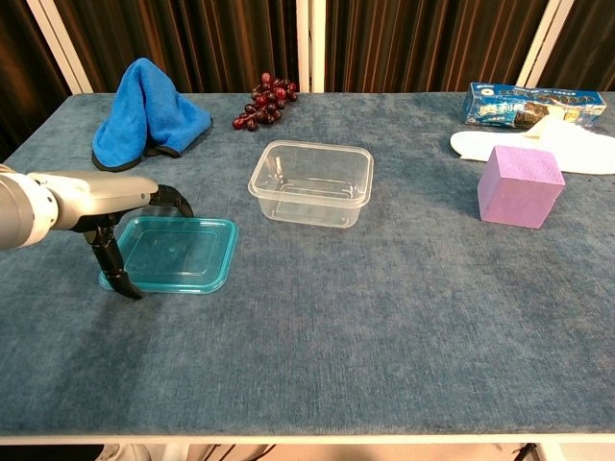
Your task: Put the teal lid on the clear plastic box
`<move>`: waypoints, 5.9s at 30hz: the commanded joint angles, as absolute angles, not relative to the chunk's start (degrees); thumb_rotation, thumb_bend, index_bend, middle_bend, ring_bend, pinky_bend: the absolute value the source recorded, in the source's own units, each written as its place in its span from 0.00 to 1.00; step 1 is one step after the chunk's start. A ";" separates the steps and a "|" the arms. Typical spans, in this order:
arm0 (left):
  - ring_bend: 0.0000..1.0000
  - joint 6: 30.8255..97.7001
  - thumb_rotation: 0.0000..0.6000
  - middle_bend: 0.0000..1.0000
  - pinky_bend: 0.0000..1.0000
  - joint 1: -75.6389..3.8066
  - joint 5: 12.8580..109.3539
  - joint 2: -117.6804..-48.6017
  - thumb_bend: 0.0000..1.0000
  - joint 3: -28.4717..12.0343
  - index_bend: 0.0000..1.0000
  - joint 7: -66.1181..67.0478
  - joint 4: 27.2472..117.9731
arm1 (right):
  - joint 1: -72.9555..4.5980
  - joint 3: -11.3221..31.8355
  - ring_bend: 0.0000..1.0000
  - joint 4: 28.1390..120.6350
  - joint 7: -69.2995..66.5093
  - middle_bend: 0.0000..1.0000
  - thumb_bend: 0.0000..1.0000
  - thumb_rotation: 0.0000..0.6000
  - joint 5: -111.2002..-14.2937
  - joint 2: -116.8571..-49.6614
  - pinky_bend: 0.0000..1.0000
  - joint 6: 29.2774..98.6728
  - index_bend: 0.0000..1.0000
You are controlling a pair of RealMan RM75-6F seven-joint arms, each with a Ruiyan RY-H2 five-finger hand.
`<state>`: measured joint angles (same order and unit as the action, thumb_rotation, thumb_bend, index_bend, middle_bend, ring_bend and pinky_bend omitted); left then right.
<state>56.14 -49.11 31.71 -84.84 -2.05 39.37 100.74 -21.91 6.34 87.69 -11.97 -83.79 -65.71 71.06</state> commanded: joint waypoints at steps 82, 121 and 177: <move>0.00 51.36 1.00 0.03 0.00 -84.11 1.20 -90.57 0.02 -8.16 0.29 42.19 88.35 | -17.72 6.08 0.00 90.16 -11.49 0.00 0.00 1.00 -85.28 -63.61 0.00 74.95 0.00; 0.00 50.75 1.00 0.03 0.00 -83.29 0.11 -93.72 0.02 -10.20 0.29 48.32 84.53 | -17.37 6.10 0.00 88.91 -12.95 0.00 0.00 1.00 -85.18 -63.78 0.00 74.75 0.00; 0.00 51.97 1.00 0.10 0.00 -71.66 29.20 -87.52 0.00 -6.27 0.18 36.63 93.66 | -16.31 5.85 0.00 89.29 -13.10 0.00 0.00 1.00 -86.12 -63.57 0.00 76.51 0.00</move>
